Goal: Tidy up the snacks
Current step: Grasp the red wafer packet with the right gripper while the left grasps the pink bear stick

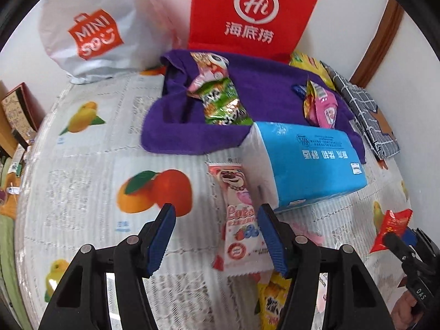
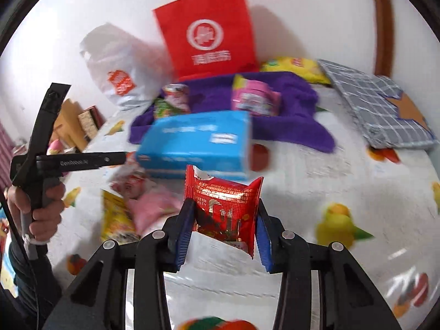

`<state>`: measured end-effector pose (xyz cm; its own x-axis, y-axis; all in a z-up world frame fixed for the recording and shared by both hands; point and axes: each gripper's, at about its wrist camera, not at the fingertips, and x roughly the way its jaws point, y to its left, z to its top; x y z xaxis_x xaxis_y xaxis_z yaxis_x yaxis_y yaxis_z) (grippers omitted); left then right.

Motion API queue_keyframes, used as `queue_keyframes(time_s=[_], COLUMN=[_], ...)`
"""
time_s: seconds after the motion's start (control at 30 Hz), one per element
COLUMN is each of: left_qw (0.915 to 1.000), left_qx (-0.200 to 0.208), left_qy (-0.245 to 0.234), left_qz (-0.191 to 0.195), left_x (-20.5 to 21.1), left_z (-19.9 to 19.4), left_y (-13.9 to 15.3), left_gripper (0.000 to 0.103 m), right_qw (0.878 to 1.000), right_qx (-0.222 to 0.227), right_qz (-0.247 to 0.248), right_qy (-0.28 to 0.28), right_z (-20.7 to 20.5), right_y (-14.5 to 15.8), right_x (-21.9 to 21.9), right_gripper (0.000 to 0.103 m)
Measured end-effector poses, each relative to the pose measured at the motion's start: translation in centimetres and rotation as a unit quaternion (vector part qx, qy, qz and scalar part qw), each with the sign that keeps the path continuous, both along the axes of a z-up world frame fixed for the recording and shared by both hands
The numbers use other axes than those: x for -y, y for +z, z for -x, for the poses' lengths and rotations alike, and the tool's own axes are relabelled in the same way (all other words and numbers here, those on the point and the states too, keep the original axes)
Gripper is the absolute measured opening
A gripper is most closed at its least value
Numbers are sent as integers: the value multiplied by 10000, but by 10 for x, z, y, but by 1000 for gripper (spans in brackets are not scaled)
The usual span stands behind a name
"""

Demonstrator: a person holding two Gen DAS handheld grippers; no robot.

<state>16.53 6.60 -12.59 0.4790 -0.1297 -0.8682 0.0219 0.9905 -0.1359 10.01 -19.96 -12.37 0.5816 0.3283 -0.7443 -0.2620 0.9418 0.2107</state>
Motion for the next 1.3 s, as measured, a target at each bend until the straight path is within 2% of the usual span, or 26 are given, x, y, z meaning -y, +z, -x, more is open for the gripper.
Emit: queue_keyframes(time_s=[0.1, 0.17, 0.27, 0.3, 0.4, 0.57, 0.67, 0.77, 0.83, 0.9, 0.97, 1.0, 1.03, 1.1, 1.3], left_qw=[9998, 9996, 9990, 9987, 9991, 9992, 9991, 9987, 9991, 9992, 9988, 9983, 9973, 9971, 9984], left_qx=[-123, -216, -361, -405, -346, -383, -406, -433, -342, -262, -160, -79, -16, 72, 240], left_qy=[-133, -178, -247, -287, -233, -45, 41, 157, 143, 160, 200, 205, 193, 171, 313], left_qz=[-31, 5, 130, 141, 46, -93, -133, -195, -183, -260, -406, -531, -708, -741, -409], left_x=[6, 8, 9, 8, 0, -19, -23, -26, -25, -22, -20, -18, -17, -18, -30], left_z=[-7, -11, -17, -17, -13, -10, -14, -18, -21, -24, -24, -23, -22, -22, -13], left_y=[-7, -13, -21, -23, -20, -21, -24, -31, -31, -32, -33, -33, -34, -35, -34], left_gripper=[55, 47, 24, 22, 22, 23, 27, 32, 41, 42, 39, 28, 24, 22, 24], right_qw=[9998, 9997, 9997, 9997, 9996, 9994, 9992, 9993, 9995, 9996, 9998, 9998, 9996, 9991, 9968], right_qx=[-62, -95, -155, -173, -264, -289, -360, -360, -263, -189, -46, 0, 41, 112, 174], right_qz=[30, 12, 22, 41, 126, 177, 147, 137, 168, 195, 184, 214, 281, 378, 253], right_qy=[-184, -220, -176, -148, -53, 49, 59, 31, -21, -28, 10, 37, 76, 181, 739], right_z=[3, 3, 0, -1, -6, -11, -15, -16, -14, -13, -10, -10, -11, -12, -26], right_y=[-7, -10, -17, -19, -26, -34, -36, -33, -29, -26, -23, -22, -22, -23, -33], right_x=[16, 21, 21, 19, 15, 12, 12, 13, 15, 15, 15, 13, 11, 6, -10], right_gripper=[42, 42, 42, 39, 27, 27, 27, 39, 45, 50, 56, 60, 60, 60, 60])
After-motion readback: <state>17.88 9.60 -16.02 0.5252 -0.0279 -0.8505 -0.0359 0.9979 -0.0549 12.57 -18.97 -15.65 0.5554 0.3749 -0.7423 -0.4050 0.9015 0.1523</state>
